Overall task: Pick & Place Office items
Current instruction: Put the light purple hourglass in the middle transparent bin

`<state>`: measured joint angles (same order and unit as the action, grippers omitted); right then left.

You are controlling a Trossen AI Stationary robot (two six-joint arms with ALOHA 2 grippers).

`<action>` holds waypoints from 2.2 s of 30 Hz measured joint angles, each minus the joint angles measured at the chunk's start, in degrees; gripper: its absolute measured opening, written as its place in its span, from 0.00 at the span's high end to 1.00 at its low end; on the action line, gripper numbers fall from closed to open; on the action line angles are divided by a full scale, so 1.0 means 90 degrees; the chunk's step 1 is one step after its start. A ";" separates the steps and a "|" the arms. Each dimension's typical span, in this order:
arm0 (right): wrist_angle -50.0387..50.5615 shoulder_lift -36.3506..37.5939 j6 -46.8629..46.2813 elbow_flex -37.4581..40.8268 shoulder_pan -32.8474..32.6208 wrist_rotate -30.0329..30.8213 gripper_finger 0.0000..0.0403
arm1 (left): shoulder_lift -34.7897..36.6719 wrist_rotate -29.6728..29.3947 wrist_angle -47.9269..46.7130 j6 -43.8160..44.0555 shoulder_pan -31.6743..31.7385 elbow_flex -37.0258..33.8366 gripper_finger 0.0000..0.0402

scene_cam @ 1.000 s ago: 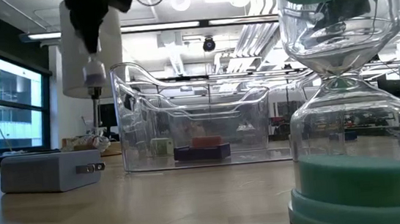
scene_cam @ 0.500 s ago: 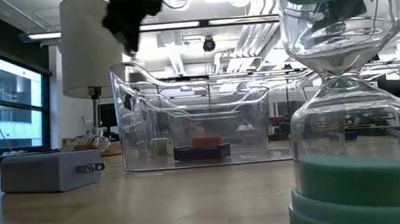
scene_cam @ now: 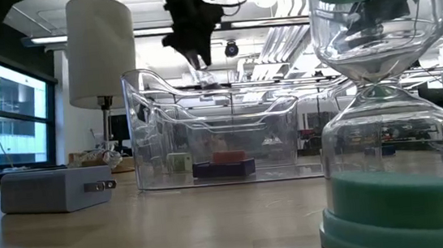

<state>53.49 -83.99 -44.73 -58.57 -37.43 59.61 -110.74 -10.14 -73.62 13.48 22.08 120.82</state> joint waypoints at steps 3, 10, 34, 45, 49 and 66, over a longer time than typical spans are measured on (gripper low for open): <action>0.0000 0.0000 0.0000 0.0000 0.0003 0.0017 0.08 | -0.0164 0.0020 0.0372 -0.0155 0.0159 0.0077 0.54; -0.0026 0.0000 0.0190 0.0000 0.0010 0.0061 0.08 | -0.0385 0.0066 0.0579 0.0008 0.0778 0.0077 0.54; -0.0068 0.0000 0.0335 0.0000 0.1126 0.0261 0.08 | -0.1094 0.1079 0.1033 -0.0657 0.1355 0.0080 0.54; -0.0064 0.0000 0.0478 0.0000 0.1150 -0.0358 0.08 | -0.1558 0.0807 0.0389 -0.0667 0.1373 0.0075 0.54; -0.0066 0.0000 0.0498 0.0000 0.1149 -0.0337 0.08 | -0.1642 0.0709 0.0128 -0.0686 0.1395 0.0075 0.54; -0.0102 0.0000 0.0498 0.0000 0.1149 -0.0293 0.08 | -0.1658 0.0573 -0.0146 -0.0999 0.1313 0.0079 0.54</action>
<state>52.58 -83.99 -40.25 -58.57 -27.09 56.98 -125.67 -4.98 -74.93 4.49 33.89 121.52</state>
